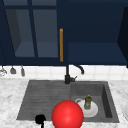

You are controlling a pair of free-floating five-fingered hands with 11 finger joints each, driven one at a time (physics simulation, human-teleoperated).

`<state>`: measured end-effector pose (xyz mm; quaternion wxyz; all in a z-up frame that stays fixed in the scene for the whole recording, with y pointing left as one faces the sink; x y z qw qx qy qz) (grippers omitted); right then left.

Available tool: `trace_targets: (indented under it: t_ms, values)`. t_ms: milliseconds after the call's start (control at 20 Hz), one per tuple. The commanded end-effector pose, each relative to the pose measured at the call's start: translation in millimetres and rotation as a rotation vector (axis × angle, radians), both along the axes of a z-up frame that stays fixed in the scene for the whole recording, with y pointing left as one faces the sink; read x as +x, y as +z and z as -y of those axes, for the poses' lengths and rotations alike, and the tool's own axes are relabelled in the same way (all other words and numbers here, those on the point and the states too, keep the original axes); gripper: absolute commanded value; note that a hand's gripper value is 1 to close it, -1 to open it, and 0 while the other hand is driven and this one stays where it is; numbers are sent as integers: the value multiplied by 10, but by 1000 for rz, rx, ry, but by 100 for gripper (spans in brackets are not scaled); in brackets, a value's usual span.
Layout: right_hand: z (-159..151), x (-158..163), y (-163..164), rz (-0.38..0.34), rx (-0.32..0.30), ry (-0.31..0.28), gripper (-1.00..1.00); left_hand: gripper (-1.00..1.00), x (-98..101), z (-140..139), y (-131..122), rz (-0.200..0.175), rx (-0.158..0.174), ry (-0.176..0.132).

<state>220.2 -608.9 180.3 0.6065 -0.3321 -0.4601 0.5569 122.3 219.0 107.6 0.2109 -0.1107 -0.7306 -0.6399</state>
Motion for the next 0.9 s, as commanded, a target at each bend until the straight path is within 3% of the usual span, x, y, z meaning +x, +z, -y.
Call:
trace_targets:
  t_ms: [0, 500, 850]
  values:
    - [-72, 36, 207, 0, -10, -14, -100, 0, 0, 0, 0, 0, 0, 0]
    - [-808, 47, 557, -3, -83, -38, -100, 0, 0, 0, 0, 0, 0, 0]
    - [-1295, -55, 506, 70, -92, -18, -100, 0, 0, 0, 0, 0, 0, 0]
